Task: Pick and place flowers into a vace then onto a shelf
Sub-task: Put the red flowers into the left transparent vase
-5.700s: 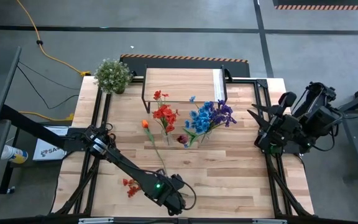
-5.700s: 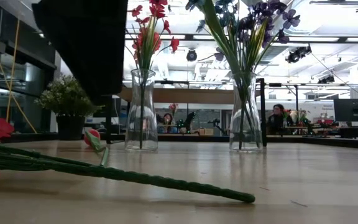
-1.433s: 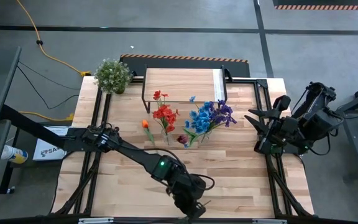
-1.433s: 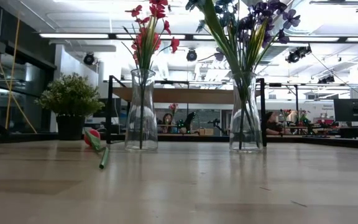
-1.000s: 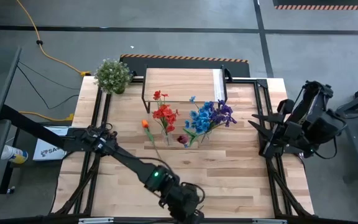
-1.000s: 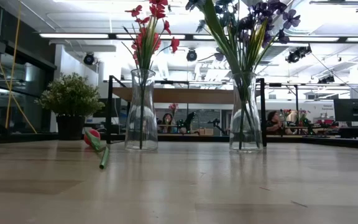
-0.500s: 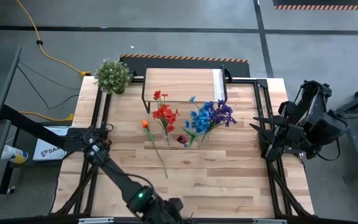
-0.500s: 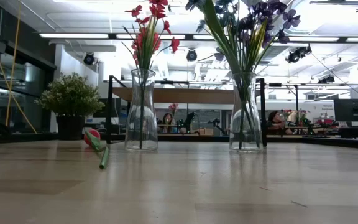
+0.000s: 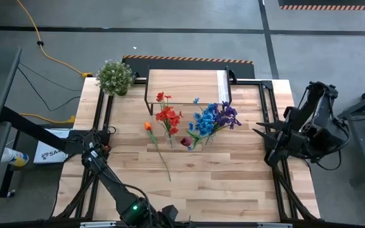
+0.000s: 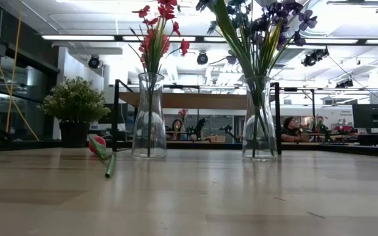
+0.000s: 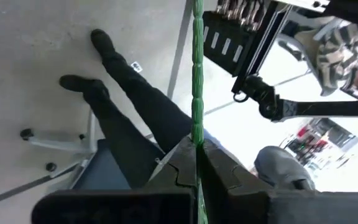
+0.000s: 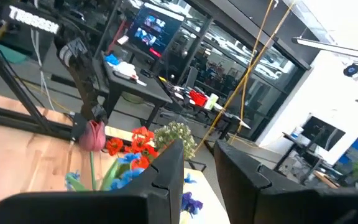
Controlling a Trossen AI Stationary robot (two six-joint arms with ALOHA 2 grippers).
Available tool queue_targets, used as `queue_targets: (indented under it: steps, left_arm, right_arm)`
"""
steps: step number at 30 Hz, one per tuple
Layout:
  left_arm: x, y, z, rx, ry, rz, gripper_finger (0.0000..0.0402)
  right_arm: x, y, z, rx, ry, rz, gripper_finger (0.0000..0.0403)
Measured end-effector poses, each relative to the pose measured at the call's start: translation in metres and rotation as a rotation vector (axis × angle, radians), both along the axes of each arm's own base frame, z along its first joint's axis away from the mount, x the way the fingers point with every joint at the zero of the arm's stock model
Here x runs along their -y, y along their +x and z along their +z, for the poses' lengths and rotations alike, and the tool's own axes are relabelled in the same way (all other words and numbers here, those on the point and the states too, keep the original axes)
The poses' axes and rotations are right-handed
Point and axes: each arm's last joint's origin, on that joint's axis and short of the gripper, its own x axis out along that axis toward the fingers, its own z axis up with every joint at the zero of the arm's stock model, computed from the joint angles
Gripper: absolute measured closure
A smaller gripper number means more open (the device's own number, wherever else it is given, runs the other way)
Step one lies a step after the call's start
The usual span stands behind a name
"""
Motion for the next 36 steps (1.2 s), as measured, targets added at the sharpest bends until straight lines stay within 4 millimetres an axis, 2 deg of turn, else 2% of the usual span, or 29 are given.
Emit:
queue_targets:
  steps: [5,14,24,29,32,36]
  left_arm:
    - [0.001,0.0,-0.006,-0.005,0.004,0.027,0.0366]
    - [0.0,0.014,-0.023,0.044,-0.019,0.073,0.0366]
    - [-0.003,0.037,-0.063,0.147,-0.122,0.107,0.0366]
    - [-0.006,0.041,-0.081,0.182,-0.139,0.135,0.0366]
    - [-0.007,0.043,-0.085,0.249,-0.14,0.21,0.0366]
    - [-0.006,0.04,-0.091,0.361,-0.134,0.426,0.0366]
  right_arm:
    - [-0.002,-0.004,-0.003,-0.041,-0.025,-0.039,0.032]
    - [-0.005,-0.009,-0.009,-0.091,-0.077,-0.075,0.032]
    - [-0.005,-0.01,-0.011,-0.115,-0.116,-0.093,0.032]
    - [-0.005,-0.01,-0.012,-0.123,-0.133,-0.095,0.032]
    - [-0.005,-0.009,-0.013,-0.129,-0.147,-0.095,0.032]
    - [-0.005,-0.009,-0.013,-0.132,-0.156,-0.095,0.032]
